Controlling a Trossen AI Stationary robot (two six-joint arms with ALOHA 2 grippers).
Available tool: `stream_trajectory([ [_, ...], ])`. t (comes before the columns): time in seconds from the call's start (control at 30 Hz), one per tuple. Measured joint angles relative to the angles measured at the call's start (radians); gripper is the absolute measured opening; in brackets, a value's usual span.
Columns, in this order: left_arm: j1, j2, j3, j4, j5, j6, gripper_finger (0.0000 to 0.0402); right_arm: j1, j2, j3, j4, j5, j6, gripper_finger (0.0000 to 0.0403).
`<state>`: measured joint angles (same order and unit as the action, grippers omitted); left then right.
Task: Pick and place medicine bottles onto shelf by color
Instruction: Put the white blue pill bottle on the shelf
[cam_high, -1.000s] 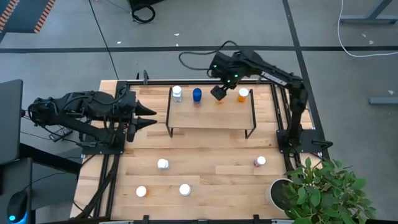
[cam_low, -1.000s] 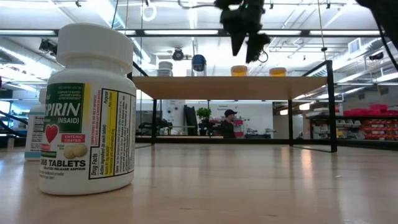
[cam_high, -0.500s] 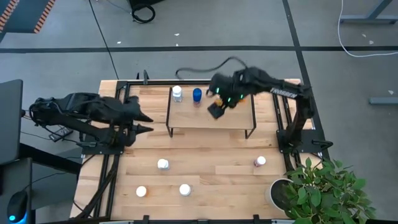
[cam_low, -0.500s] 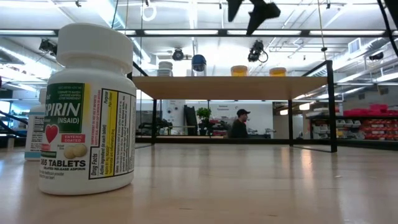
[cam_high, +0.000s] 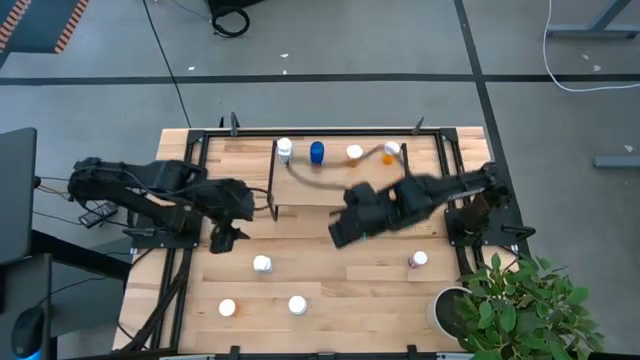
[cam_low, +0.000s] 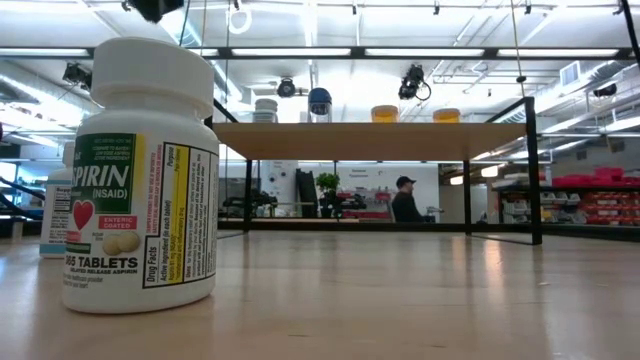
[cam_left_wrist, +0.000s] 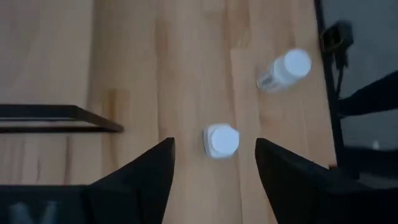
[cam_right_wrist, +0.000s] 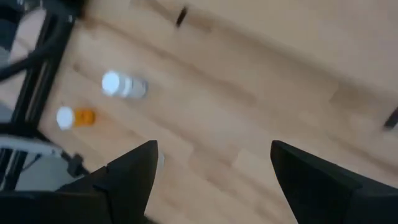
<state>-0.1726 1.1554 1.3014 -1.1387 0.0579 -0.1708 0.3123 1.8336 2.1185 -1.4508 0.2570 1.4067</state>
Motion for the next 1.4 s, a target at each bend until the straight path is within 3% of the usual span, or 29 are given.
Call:
stream_trajectory([
  [0.4,-0.138,0.147,-0.01,0.004,-0.001,0.0,0.0272,0.246,0.126,-0.008,-0.021,0.047,0.067,0.0319],
  [0.6,-0.211,0.155,-0.187,0.152,-0.021,-0.144,0.0279,0.317,0.161,-0.008,-0.023,0.088,0.112,0.0319],
  [0.73,-0.22,0.155,-0.292,0.22,-0.038,-0.239,0.0279,0.341,0.161,-0.008,-0.024,0.139,0.105,0.0319],
  [0.83,-0.221,0.155,-0.329,0.276,-0.039,-0.277,0.0279,0.344,0.161,-0.008,-0.023,0.132,0.008,0.0319],
  [1.0,-0.231,0.155,-0.334,0.36,-0.042,-0.296,0.0279,0.345,0.161,-0.008,-0.023,0.123,-0.104,0.0319],
  [1.4,-0.246,0.269,-0.335,0.365,-0.061,-0.271,0.0279,0.343,0.161,-0.008,-0.023,0.154,-0.087,0.0319],
])
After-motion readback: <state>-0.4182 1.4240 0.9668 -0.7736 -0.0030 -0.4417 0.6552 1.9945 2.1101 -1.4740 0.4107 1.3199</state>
